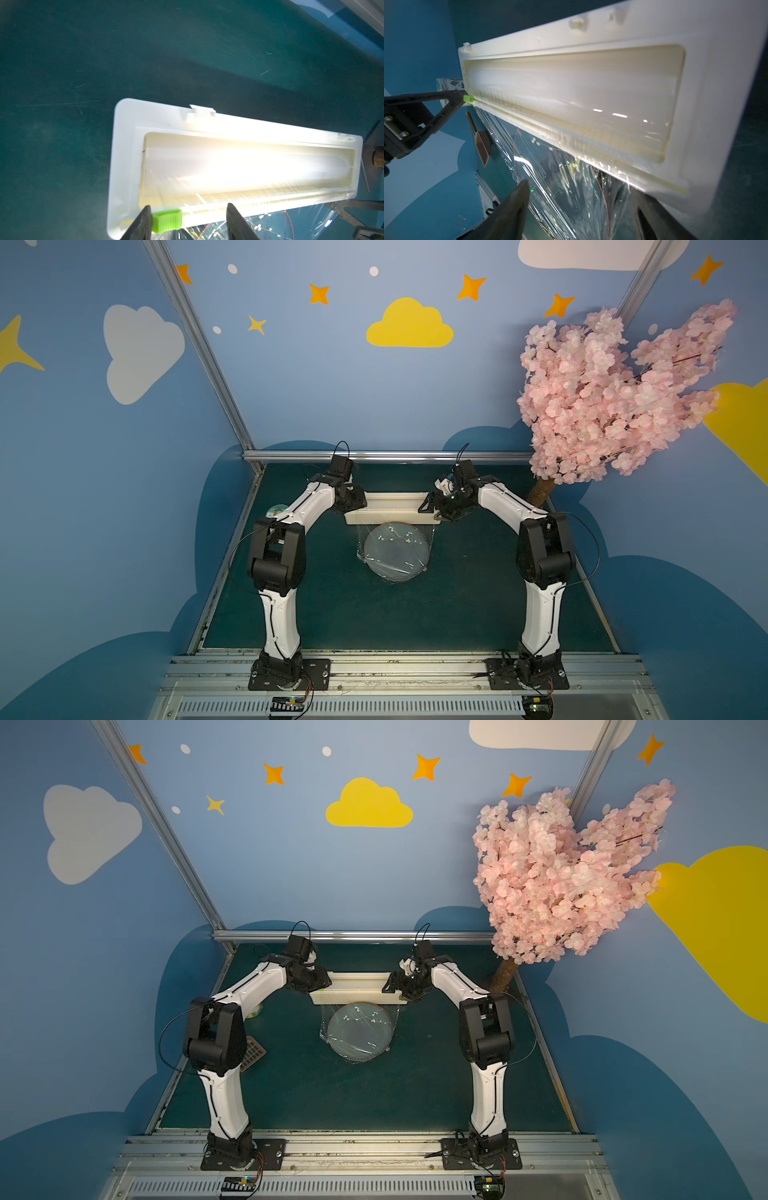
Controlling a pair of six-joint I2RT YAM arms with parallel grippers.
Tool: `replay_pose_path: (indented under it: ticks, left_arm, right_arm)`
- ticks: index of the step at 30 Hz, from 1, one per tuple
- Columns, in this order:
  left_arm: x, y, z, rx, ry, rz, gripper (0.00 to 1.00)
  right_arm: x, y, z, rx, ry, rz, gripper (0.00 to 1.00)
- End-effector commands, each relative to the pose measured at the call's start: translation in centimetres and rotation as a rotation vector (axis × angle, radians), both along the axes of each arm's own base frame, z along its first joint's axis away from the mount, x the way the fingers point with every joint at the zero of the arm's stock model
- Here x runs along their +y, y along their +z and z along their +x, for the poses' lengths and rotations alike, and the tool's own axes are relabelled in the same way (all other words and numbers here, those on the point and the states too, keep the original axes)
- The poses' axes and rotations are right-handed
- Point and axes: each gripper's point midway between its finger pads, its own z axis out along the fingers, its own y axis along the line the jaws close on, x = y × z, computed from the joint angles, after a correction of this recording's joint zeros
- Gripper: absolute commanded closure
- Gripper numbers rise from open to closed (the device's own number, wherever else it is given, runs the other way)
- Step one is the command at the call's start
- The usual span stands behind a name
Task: Wrap the plate with plastic wrap
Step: Tear off the plastic wrap from the plastic wrap cutting box.
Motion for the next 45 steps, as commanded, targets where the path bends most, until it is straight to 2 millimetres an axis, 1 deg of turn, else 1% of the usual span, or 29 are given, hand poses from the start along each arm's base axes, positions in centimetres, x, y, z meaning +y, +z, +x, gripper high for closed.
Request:
replay_pose_path:
  ticks: [1, 5, 7, 8, 11, 15, 16, 20, 22, 27, 30, 35, 40, 45]
  left_arm:
    - [-2.1, -0.2, 0.0, 0.013, -0.044, -0.022, 0.44]
    - [-1.7, -0.3, -0.2, 0.017, -0.046, 0.009, 0.44]
    - [-1.6, -0.1, -0.2, 0.015, -0.045, 0.015, 0.44]
    - [-1.5, -0.1, -0.2, 0.016, -0.044, 0.015, 0.44]
    - [-1.9, 0.0, -0.1, 0.015, -0.048, 0.001, 0.44]
    - [-2.7, -0.2, 0.1, 0.023, -0.056, -0.015, 0.45]
    - [-3.0, -0.2, 0.1, 0.024, -0.058, -0.016, 0.45]
    - [-4.7, -0.2, 0.0, 0.024, -0.077, -0.029, 0.45]
    - [-5.7, -0.2, 0.0, 0.024, -0.086, -0.033, 0.46]
    - [-7.9, -0.4, -0.2, 0.032, -0.092, -0.053, 0.46]
    - [-9.4, -0.1, -0.2, 0.029, -0.101, -0.077, 0.46]
    - [-11.6, 0.5, -0.4, 0.017, -0.104, -0.113, 0.46]
    - [-14.3, 0.5, -0.8, 0.018, -0.118, -0.159, 0.48]
    - [-16.0, 0.4, -1.1, 0.02, -0.13, -0.175, 0.48]
  right_arm:
    - [-1.3, -0.1, 0.6, -0.024, -0.012, -0.091, 0.25]
    - [-5.1, -1.0, 0.5, -0.033, -0.069, -0.279, 0.25]
    - [-6.1, -1.1, 0.8, -0.037, -0.085, -0.317, 0.24]
    - [-6.2, -1.0, 1.0, -0.041, -0.088, -0.315, 0.24]
    - [-5.0, -0.9, 2.2, -0.059, -0.068, -0.259, 0.23]
    - [-2.3, -1.0, 3.6, -0.045, -0.03, -0.15, 0.23]
    - [-1.5, -0.7, 3.9, -0.047, -0.02, -0.117, 0.24]
    - [1.1, -0.2, 3.9, -0.053, 0.017, -0.024, 0.24]
    - [1.8, -0.1, 3.8, -0.047, 0.023, 0.008, 0.24]
    - [2.3, -0.5, 3.4, -0.029, 0.017, 0.044, 0.24]
    - [2.3, -0.6, 3.3, -0.019, 0.007, 0.058, 0.24]
    - [2.6, -0.4, 3.4, -0.01, -0.002, 0.083, 0.24]
    - [2.7, -0.3, 3.5, -0.007, -0.008, 0.089, 0.24]
    - [2.7, -0.5, 3.4, 0.001, -0.009, 0.089, 0.24]
